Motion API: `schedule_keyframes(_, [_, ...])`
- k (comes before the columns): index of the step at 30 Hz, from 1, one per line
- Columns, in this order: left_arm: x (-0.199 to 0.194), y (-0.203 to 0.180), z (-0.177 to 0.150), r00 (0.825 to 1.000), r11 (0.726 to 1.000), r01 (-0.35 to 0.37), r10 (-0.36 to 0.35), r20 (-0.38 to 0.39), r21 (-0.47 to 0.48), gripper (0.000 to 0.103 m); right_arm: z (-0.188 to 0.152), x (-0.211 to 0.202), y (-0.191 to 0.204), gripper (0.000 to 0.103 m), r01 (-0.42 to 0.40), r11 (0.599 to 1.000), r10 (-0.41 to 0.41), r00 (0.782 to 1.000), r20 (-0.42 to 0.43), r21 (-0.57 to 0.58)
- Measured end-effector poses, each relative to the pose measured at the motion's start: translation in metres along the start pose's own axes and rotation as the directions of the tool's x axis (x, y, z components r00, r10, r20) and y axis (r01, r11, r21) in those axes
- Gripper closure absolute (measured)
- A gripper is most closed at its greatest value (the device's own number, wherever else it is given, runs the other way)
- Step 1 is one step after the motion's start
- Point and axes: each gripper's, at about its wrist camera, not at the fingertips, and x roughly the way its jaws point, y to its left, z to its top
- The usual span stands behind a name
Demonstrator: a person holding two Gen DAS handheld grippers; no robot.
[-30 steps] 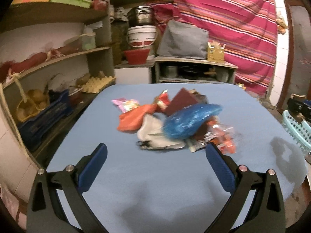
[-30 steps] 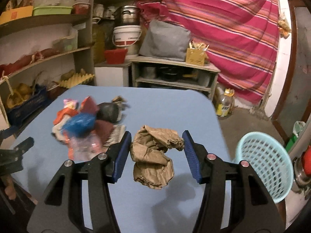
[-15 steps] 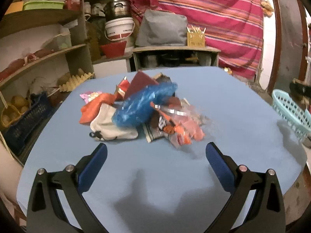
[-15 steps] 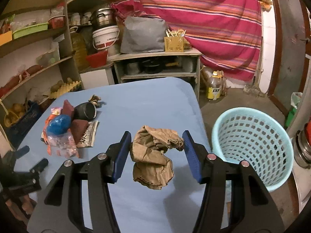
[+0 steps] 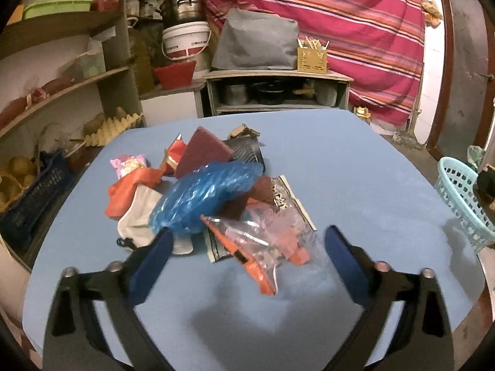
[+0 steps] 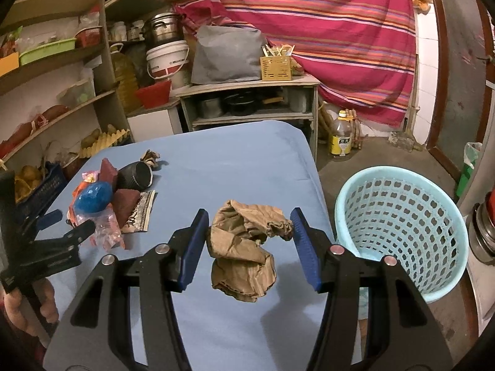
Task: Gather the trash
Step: 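Lift the brown paper with the right tool while the left tool grasps the clear orange-printed bag, then carry the brown paper over the blue basket and open the right tool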
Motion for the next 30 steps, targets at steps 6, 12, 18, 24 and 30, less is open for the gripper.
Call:
schedule_keyframes(6, [0.015, 0.002, -0.003, 0.996, 0.999, 0.034, -0.038, -0.086, -0.037, 0.049, 0.001, 0.003, 0.001, 0.048, -0.010, 1.000, 0.010, 1.000, 0.000, 0.008])
schedule_keyframes(12, [0.013, 0.001, -0.007, 0.993, 0.997, 0.063, -0.067, -0.101, -0.047, 0.068, 0.000, 0.003, 0.007, 0.048, -0.015, 1.000, 0.015, 1.000, 0.000, -0.010])
schedule_keyframes(18, [-0.004, -0.010, -0.005, 0.994, 0.997, 0.077, -0.078, -0.074, -0.019, 0.084, -0.001, 0.003, 0.004, 0.048, -0.005, 1.000, 0.006, 1.000, 0.009, -0.011])
schedule_keyframes(24, [-0.022, -0.019, 0.002, 0.995, 0.996, 0.090, -0.090, -0.037, -0.002, 0.084, 0.000, 0.001, 0.000, 0.048, 0.001, 1.000, -0.001, 1.000, 0.020, 0.003])
schedule_keyframes(30, [-0.036, -0.028, 0.014, 0.997, 0.996, 0.083, -0.083, 0.003, 0.007, 0.084, 0.005, -0.009, -0.009, 0.048, 0.004, 1.000, -0.005, 0.999, 0.054, 0.021])
